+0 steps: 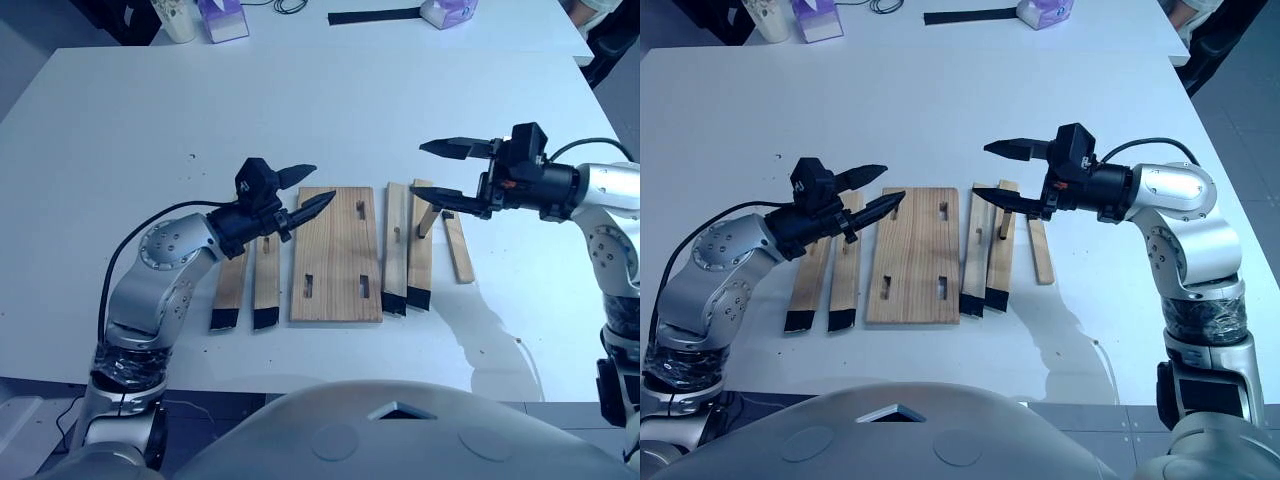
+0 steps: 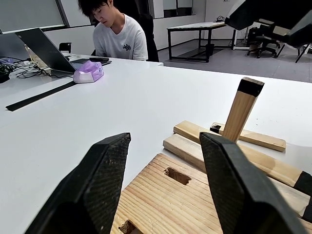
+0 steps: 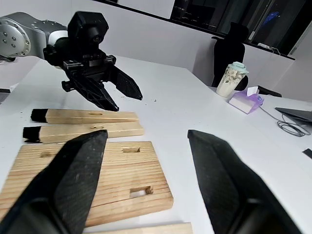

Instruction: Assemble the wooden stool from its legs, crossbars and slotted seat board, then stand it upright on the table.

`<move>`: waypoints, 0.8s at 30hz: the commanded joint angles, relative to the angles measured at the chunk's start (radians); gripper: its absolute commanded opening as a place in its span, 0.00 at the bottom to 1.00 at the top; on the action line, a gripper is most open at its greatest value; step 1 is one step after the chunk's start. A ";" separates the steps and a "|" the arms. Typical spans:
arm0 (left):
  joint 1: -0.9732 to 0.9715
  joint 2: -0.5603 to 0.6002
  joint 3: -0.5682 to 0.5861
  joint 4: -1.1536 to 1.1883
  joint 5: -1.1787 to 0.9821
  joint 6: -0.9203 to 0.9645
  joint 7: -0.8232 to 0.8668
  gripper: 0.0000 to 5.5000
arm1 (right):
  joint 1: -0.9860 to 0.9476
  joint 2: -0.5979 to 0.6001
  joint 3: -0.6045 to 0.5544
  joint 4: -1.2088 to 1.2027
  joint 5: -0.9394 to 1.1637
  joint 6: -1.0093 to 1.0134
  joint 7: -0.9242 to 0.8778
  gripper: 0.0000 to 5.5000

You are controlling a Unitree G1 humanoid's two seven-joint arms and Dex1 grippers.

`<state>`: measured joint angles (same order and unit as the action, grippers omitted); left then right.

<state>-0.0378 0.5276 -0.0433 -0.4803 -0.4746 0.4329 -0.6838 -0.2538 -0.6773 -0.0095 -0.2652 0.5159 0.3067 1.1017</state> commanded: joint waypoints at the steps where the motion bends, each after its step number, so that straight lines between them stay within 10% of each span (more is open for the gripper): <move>1: -0.027 0.000 -0.009 0.015 0.011 -0.006 -0.010 0.48 | -0.040 0.047 0.034 0.054 -0.033 -0.032 -0.021 0.45; 24: -0.070 0.023 -0.016 0.054 0.009 0.007 -0.047 0.48 | 0.010 0.171 0.093 0.157 -0.015 -0.068 -0.108 0.44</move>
<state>-0.1033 0.5408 -0.0625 -0.4284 -0.4725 0.4263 -0.7261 -0.2662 -0.5105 0.1024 -0.0797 0.4772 0.1652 1.0239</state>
